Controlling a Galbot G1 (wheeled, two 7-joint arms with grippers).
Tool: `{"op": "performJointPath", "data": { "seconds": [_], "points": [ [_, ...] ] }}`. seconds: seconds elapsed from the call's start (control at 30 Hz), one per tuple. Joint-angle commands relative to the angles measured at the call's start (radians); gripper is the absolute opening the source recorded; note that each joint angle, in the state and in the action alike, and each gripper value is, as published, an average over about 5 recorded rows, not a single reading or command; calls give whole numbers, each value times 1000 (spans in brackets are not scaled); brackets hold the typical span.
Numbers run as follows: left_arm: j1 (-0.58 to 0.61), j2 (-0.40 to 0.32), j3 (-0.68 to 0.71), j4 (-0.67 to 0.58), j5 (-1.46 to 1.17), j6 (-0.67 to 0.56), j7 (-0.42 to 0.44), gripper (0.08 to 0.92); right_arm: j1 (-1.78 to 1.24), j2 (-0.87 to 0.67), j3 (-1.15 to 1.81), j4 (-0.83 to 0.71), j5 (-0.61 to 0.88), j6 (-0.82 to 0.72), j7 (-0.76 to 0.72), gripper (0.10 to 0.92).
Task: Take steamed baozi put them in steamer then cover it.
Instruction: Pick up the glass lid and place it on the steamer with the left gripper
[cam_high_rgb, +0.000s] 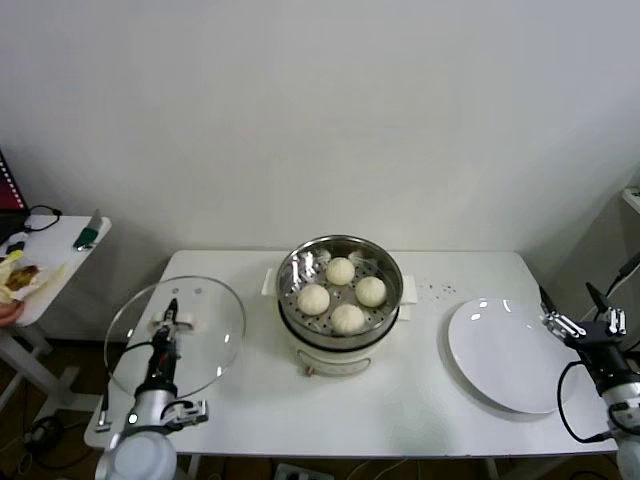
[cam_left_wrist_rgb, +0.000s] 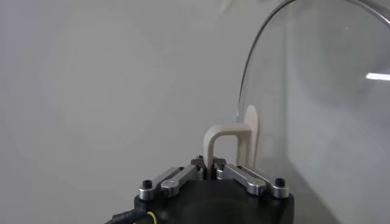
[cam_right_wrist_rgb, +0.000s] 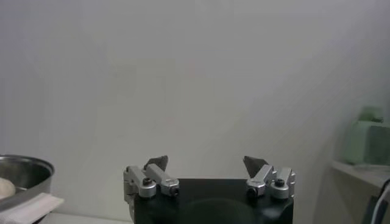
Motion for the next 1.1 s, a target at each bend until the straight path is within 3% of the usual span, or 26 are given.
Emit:
{"op": "performJointPath", "data": {
  "seconds": [0.03, 0.23, 0.37, 0.53, 0.73, 0.87, 1.1],
  "points": [
    [6, 111, 68, -325, -11, 248, 86, 151, 22, -11, -14, -22, -21, -1, 4, 823],
    [-191, 192, 264, -300, -15, 308, 171, 151, 35, -2, -35, -37, -46, 3, 5, 823],
    [-381, 165, 446, -255, 10, 358, 262, 151, 38, 19, -55, -57, -84, 16, 5, 823],
    [-608, 79, 634, -159, 19, 406, 360, 151, 43, 45, -76, -78, -118, 23, 2, 823],
    [-768, -49, 787, -29, 48, 407, 422, 151, 55, 64, -88, -97, -138, 27, 2, 823],
    [-808, -159, 839, 56, 72, 407, 436, 151, 63, 72, -90, -106, -146, 28, 2, 823],
    [-759, -324, 826, 191, 150, 407, 452, 151, 73, 88, -99, -117, -166, 30, 2, 823]
  ]
}}
